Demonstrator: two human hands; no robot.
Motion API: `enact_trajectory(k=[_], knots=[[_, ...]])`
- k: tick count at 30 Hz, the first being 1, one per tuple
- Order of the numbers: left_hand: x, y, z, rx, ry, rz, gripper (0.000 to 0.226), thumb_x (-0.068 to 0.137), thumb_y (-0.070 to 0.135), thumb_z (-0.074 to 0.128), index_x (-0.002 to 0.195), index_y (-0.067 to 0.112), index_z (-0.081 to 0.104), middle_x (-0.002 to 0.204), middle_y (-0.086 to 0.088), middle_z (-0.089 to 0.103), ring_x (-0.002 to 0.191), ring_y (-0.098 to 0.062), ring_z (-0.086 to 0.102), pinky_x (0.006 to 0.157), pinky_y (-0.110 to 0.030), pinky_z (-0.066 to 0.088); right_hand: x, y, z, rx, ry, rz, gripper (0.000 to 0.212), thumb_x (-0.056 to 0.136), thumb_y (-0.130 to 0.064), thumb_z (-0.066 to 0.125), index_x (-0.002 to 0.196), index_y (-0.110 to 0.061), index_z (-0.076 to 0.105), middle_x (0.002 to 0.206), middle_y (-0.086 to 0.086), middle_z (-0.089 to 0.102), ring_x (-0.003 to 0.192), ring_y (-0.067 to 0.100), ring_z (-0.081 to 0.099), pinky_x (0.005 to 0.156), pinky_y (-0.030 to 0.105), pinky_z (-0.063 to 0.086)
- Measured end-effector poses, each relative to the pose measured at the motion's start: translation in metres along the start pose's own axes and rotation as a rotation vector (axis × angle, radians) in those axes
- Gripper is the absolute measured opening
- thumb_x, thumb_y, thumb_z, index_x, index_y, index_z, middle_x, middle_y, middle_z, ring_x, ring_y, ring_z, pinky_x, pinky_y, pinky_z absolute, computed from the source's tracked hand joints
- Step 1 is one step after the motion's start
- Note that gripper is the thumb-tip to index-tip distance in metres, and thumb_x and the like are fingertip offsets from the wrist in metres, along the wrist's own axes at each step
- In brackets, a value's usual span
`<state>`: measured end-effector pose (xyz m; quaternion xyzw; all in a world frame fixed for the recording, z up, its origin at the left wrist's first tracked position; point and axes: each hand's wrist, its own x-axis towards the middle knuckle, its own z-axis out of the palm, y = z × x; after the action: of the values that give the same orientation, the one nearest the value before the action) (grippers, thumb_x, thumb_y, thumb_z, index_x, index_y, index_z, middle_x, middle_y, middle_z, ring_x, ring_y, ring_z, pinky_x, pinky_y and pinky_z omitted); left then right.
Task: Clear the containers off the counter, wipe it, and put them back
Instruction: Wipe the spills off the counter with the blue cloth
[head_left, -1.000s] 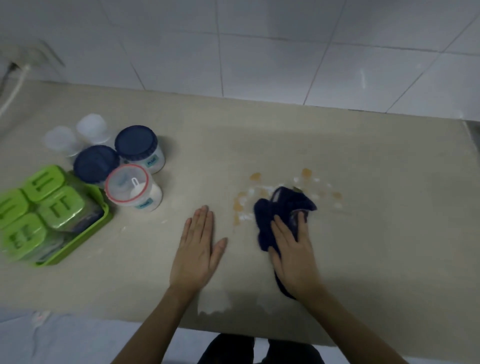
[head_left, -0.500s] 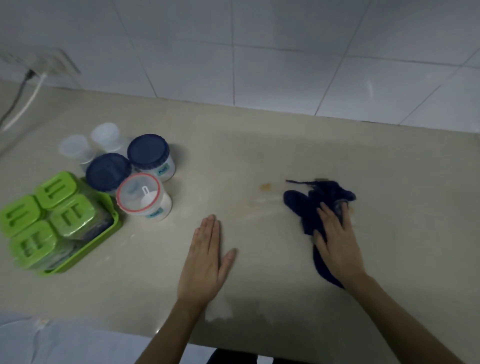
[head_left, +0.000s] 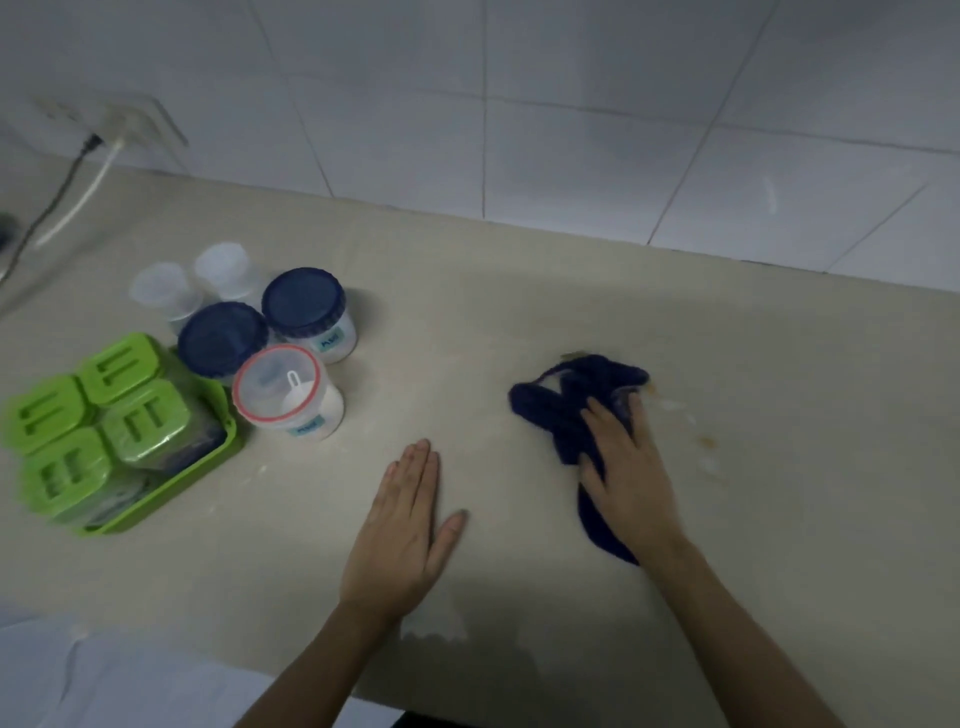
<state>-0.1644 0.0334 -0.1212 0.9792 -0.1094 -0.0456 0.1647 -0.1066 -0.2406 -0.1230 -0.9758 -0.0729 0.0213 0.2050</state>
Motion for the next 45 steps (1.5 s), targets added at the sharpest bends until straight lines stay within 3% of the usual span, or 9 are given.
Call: enact_trajectory(k=[5,11,14,17,24,29,35,39,45], knots=[[0.000,0.000,0.003,-0.034,0.040,0.010,0.070,0.096,0.049,0.037,0.148,0.002,0.025,0.159,-0.010,0.017,0.148,-0.020,0.012,0.120,-0.039,0.015,-0.023,0.053,-0.031,-0.009,0.043,0.209,0.056,0.091,-0.032,0.037,0.143,-0.014,0.034,0.152,0.002,0.033,0.147,0.024,0.000,0.111,0.054,0.031],[0.004,-0.004,0.000,-0.044,0.029,-0.017,0.070,0.098,0.048,0.035,0.151,0.009,0.013,0.161,-0.007,0.006,0.149,-0.014,0.001,0.122,-0.032,0.003,0.025,-0.063,0.022,-0.137,-0.058,-0.216,0.054,0.091,-0.031,0.043,0.142,-0.012,0.037,0.150,0.003,0.039,0.145,0.035,0.014,0.117,0.047,0.025],[0.002,0.000,0.002,-0.024,0.020,-0.079,0.072,0.098,0.052,0.031,0.152,0.014,0.003,0.160,-0.002,-0.004,0.148,-0.008,-0.008,0.120,-0.027,-0.005,0.044,-0.095,0.038,-0.086,-0.068,-0.223,0.055,0.091,-0.033,0.040,0.142,-0.014,0.035,0.151,-0.001,0.037,0.146,0.030,0.014,0.117,0.045,0.024],[0.002,0.003,0.003,0.001,-0.002,-0.079,0.072,0.098,0.054,0.028,0.152,0.016,0.002,0.160,-0.001,-0.004,0.147,-0.008,-0.008,0.120,-0.026,-0.007,0.044,-0.072,0.028,-0.118,-0.064,-0.229,0.053,0.091,-0.036,0.038,0.141,-0.016,0.038,0.150,-0.001,0.039,0.145,0.030,0.015,0.116,0.044,0.027],[0.003,0.000,0.004,0.019,0.006,-0.032,0.069,0.095,0.044,0.040,0.148,0.002,0.024,0.158,-0.013,0.019,0.148,-0.021,0.011,0.121,-0.038,0.013,-0.012,0.045,-0.024,0.024,0.026,0.100,0.055,0.091,-0.036,0.037,0.141,-0.013,0.037,0.151,0.003,0.035,0.147,0.023,0.002,0.113,0.052,0.029],[0.004,-0.003,0.006,0.025,0.034,-0.021,0.070,0.093,0.042,0.043,0.147,0.001,0.026,0.158,-0.014,0.020,0.148,-0.022,0.012,0.121,-0.040,0.016,0.003,-0.007,-0.006,-0.055,0.098,0.229,0.060,0.095,-0.045,0.027,0.141,-0.007,0.038,0.147,0.010,0.043,0.145,0.034,0.009,0.118,0.048,0.017],[0.000,-0.001,0.004,0.091,-0.036,-0.061,0.072,0.097,0.053,0.025,0.152,0.010,0.005,0.161,-0.006,0.000,0.149,-0.014,-0.005,0.122,-0.038,0.008,0.025,-0.093,0.039,-0.092,-0.021,-0.088,0.054,0.095,-0.040,0.034,0.143,-0.015,0.035,0.150,0.002,0.038,0.145,0.032,0.017,0.116,0.046,0.025],[0.002,-0.001,0.001,0.053,-0.027,-0.052,0.072,0.097,0.050,0.029,0.152,0.009,0.009,0.161,-0.008,0.005,0.149,-0.015,-0.002,0.122,-0.037,0.006,0.015,-0.040,0.018,-0.090,-0.050,-0.165,0.051,0.096,-0.038,0.038,0.141,-0.017,0.039,0.148,0.000,0.042,0.145,0.029,0.015,0.116,0.045,0.026],[0.003,-0.002,0.003,0.006,0.017,-0.006,0.071,0.093,0.044,0.040,0.147,0.001,0.026,0.158,-0.013,0.018,0.148,-0.021,0.010,0.121,-0.036,0.008,-0.028,0.078,-0.041,0.019,0.104,0.206,0.053,0.094,-0.045,0.031,0.139,-0.018,0.040,0.148,0.004,0.040,0.144,0.032,0.016,0.114,0.052,0.022]])
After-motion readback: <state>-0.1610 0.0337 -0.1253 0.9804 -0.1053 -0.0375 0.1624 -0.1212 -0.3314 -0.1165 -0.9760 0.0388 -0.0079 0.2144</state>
